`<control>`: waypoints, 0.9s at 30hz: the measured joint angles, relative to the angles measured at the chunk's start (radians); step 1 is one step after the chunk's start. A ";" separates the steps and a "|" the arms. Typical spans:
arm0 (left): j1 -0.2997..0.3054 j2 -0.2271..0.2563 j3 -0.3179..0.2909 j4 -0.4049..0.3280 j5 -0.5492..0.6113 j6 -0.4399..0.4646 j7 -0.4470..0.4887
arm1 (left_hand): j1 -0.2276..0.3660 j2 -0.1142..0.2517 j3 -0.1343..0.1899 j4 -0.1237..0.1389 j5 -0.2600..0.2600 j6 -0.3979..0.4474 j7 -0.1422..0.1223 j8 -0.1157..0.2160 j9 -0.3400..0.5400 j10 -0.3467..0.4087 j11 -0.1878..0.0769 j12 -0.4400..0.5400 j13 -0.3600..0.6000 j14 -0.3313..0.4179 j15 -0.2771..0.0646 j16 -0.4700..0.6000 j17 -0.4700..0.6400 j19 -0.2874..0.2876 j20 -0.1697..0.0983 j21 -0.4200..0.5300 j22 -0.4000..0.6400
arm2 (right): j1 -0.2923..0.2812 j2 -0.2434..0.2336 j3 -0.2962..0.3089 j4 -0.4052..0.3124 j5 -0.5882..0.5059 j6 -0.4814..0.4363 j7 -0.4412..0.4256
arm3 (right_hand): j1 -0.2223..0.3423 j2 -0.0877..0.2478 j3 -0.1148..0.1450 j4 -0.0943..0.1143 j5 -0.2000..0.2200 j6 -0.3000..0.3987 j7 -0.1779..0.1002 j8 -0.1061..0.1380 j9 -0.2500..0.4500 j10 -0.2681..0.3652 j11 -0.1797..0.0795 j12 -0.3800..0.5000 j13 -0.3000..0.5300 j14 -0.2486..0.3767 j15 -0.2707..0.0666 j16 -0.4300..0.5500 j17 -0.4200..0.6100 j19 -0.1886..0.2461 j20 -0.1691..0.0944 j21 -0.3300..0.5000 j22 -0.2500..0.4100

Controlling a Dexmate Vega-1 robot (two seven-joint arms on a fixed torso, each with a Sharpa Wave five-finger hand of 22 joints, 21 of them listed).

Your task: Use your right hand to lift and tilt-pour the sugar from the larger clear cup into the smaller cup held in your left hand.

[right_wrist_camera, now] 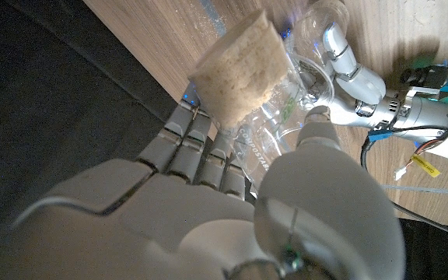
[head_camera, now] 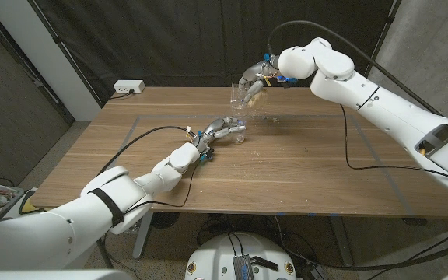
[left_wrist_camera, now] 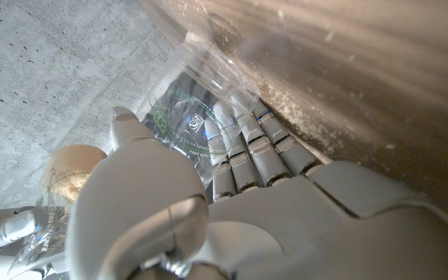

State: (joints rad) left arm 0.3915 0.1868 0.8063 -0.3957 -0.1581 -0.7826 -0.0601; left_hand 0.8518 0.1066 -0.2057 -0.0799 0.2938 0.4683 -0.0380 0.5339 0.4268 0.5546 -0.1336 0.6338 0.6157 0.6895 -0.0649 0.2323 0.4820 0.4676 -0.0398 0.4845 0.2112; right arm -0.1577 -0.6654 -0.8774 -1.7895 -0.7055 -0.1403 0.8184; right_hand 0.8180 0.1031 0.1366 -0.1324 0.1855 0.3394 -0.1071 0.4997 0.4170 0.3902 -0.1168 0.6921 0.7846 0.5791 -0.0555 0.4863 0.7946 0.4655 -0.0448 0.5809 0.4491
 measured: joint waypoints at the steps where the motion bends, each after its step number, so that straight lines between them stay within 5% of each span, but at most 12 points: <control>1: -0.001 0.000 0.002 0.001 0.000 0.000 0.000 | 0.000 0.000 0.000 0.000 0.000 0.000 0.000 0.000 0.000 0.000 0.000 0.000 0.000 0.000 0.000 0.000 0.002 0.000 0.000 0.000 0.000 | 0.000 0.000 0.000 0.000 -0.001 0.000 0.000 | 0.000 0.000 0.000 0.000 0.000 0.000 0.000 0.000 0.000 0.000 0.000 -0.001 0.000 0.000 0.000 0.000 0.000 0.000 0.000 0.000 0.000; 27: -0.016 -0.005 0.038 0.014 0.002 0.022 0.003 | 0.000 0.000 -0.010 0.001 0.000 0.002 -0.002 0.000 0.000 0.004 -0.001 0.000 -0.002 0.000 0.000 -0.008 0.007 -0.002 -0.002 0.004 0.000 | -0.010 0.012 -0.022 -0.027 -0.187 0.033 -0.014 | -0.003 -0.003 0.006 -0.003 -0.001 0.018 -0.004 -0.001 -0.001 0.018 -0.014 -0.008 -0.004 0.006 -0.003 -0.001 0.005 -0.004 -0.004 0.006 -0.005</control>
State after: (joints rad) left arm 0.3753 0.1816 0.8448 -0.3813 -0.1561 -0.7608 -0.0569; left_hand 0.8516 0.1065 -0.2153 -0.0788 0.2938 0.4699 -0.0396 0.5337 0.4268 0.5590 -0.1344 0.6336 0.6136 0.6898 -0.0648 0.2244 0.4895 0.4657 -0.0417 0.4882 0.2110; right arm -0.1674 -0.6538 -0.8989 -1.8165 -0.8930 -0.1071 0.8041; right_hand 0.8155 0.1004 0.1428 -0.1349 0.1849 0.3576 -0.1108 0.4985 0.4161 0.4079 -0.1305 0.6838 0.7801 0.5854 -0.0583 0.4851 0.7992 0.4619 -0.0483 0.5869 0.4444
